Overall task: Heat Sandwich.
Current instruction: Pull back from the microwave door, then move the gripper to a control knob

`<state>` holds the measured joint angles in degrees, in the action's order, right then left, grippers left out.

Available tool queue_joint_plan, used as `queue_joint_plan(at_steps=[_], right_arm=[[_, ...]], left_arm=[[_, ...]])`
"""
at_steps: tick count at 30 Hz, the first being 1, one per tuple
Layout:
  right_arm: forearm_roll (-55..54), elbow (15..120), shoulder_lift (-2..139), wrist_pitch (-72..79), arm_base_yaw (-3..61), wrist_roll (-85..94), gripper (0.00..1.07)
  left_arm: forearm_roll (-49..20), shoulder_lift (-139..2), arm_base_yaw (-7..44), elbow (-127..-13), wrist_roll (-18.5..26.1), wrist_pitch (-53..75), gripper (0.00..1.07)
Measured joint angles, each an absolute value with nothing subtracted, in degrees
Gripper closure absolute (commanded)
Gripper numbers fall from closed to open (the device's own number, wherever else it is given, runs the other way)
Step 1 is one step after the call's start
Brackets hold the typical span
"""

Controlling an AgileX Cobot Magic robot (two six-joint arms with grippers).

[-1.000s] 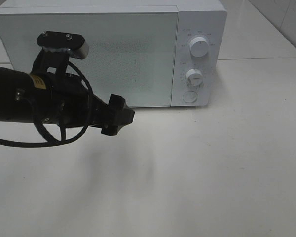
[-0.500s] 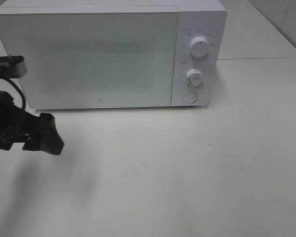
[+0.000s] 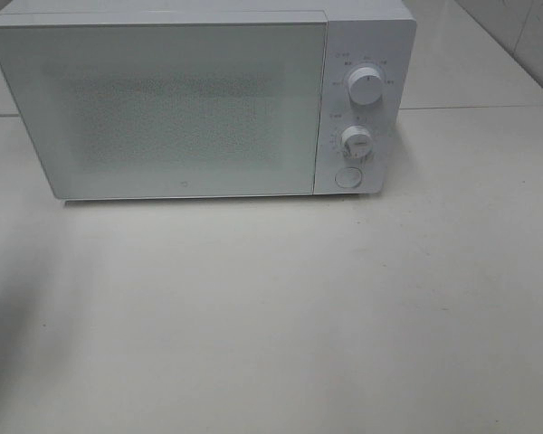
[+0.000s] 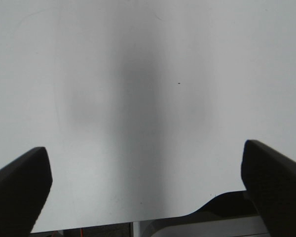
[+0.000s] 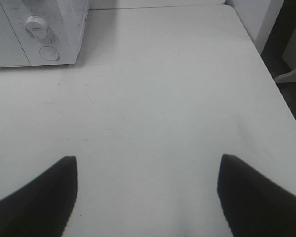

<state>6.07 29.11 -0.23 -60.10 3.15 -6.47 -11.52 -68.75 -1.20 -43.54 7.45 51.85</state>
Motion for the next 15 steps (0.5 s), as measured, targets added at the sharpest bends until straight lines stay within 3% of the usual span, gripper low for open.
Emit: queue_joint_plan(at_steps=[15], right_arm=[[6.07, 29.11, -0.23, -60.10, 3.15, -6.42, 0.32]], left_arm=[[-5.96, -44.92, -2.81, -43.54, 5.44, 58.73, 0.07]])
